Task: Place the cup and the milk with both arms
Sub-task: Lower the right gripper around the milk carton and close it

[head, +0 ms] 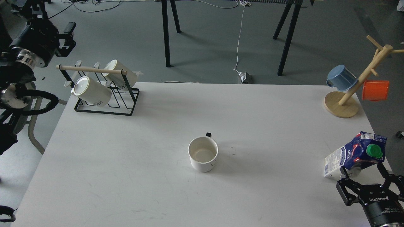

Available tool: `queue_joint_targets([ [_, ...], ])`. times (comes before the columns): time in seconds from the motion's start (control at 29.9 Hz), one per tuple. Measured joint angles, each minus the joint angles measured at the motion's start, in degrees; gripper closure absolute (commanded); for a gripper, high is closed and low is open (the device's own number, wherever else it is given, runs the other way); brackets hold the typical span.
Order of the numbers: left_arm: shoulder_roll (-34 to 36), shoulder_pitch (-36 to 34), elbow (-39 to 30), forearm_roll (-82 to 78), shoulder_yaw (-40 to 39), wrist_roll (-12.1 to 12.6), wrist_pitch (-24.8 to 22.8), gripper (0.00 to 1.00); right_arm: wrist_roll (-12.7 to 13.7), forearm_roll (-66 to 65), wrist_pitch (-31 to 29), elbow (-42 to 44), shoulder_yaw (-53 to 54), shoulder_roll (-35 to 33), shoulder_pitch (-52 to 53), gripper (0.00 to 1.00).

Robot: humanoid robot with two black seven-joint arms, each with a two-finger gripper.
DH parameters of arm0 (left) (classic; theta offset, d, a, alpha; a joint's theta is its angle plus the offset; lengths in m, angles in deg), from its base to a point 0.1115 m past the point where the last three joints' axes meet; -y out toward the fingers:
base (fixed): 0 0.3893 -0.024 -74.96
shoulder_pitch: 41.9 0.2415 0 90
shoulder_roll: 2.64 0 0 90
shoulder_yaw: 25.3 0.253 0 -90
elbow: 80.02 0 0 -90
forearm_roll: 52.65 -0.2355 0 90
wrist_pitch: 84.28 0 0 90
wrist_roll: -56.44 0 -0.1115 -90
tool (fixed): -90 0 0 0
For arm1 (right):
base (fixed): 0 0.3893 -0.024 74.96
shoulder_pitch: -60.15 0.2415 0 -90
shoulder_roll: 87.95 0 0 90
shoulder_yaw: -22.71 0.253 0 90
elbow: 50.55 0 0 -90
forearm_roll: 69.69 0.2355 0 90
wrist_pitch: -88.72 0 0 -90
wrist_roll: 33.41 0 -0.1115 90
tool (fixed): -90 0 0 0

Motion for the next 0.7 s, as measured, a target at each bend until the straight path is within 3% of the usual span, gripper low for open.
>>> queue_joint_targets([
  [0.5,0.85,-0.15,0.00,-0.09,0.22,0.00,-0.08,0.00,0.00,-0.06,0.00,1.93,-0.05,3.03,3.55,0.01],
  [0.7,1.22,-0.16,-0.01,-0.15,0.34,0.01,-0.04,0.00,-0.11,-0.06,0.00,1.94,0.34,3.04,4.00,0.09],
])
